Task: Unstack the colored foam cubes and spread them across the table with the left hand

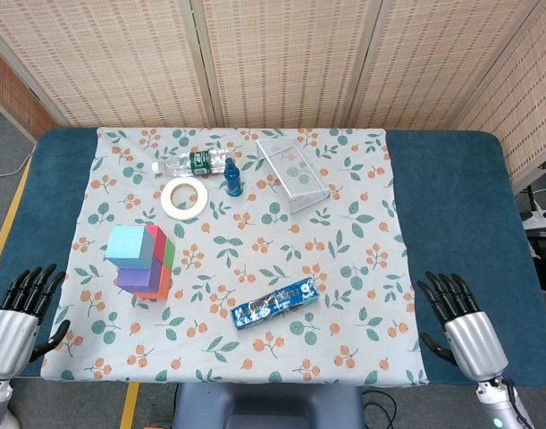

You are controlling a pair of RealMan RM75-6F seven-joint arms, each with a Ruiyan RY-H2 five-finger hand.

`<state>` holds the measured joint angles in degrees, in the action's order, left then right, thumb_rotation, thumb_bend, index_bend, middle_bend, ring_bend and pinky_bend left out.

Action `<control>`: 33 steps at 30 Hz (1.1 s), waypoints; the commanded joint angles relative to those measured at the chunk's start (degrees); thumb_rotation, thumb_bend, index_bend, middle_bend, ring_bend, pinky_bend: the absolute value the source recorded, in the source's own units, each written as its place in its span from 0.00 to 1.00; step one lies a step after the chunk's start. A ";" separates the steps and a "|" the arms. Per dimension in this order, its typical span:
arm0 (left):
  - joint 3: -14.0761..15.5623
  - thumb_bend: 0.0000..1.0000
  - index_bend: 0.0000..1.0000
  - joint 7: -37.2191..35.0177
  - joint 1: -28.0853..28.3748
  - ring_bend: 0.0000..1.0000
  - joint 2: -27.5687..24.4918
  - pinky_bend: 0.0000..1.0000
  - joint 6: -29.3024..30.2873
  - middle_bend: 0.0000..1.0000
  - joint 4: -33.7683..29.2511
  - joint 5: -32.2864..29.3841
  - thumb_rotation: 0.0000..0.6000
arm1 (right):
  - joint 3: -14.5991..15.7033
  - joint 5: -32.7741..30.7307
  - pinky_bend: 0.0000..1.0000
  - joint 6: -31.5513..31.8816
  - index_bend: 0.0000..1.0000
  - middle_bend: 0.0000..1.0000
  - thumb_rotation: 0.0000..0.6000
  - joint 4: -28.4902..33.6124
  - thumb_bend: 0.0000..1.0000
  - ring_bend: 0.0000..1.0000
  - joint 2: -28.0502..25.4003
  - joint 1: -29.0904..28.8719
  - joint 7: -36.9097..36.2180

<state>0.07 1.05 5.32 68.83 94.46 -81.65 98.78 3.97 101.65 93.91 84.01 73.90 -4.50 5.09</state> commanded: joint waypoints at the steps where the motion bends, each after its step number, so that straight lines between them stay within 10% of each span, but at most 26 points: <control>1: -0.24 0.36 0.00 -1.04 0.39 0.00 0.71 0.09 0.25 0.00 0.75 0.32 1.00 | -0.07 0.03 0.00 -0.15 0.00 0.00 1.00 0.20 0.12 0.00 -0.19 -0.01 -0.32; 8: -1.99 0.36 0.00 -12.30 6.38 0.00 -2.27 0.09 -7.89 0.00 -4.87 -1.94 1.00 | 0.11 0.47 0.00 -0.42 0.00 0.00 1.00 0.93 0.12 0.00 -0.60 0.27 -0.32; 21: -10.30 0.38 0.00 5.01 19.27 0.00 -6.37 0.04 -26.56 0.00 -19.80 -14.63 1.00 | -0.30 -0.96 0.00 -3.86 0.00 0.00 1.00 1.86 0.12 0.00 -1.22 -0.63 -1.13; 33: -11.26 0.38 0.00 16.01 25.26 0.01 -7.73 0.03 -36.61 0.00 -22.70 -27.85 1.00 | -1.09 -2.25 0.00 -4.47 0.00 0.00 1.00 2.34 0.13 0.00 -1.67 -0.63 -1.84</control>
<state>-11.06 16.57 29.97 61.43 58.44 -103.82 71.74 2.87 99.42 89.45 86.33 72.25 -5.14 3.27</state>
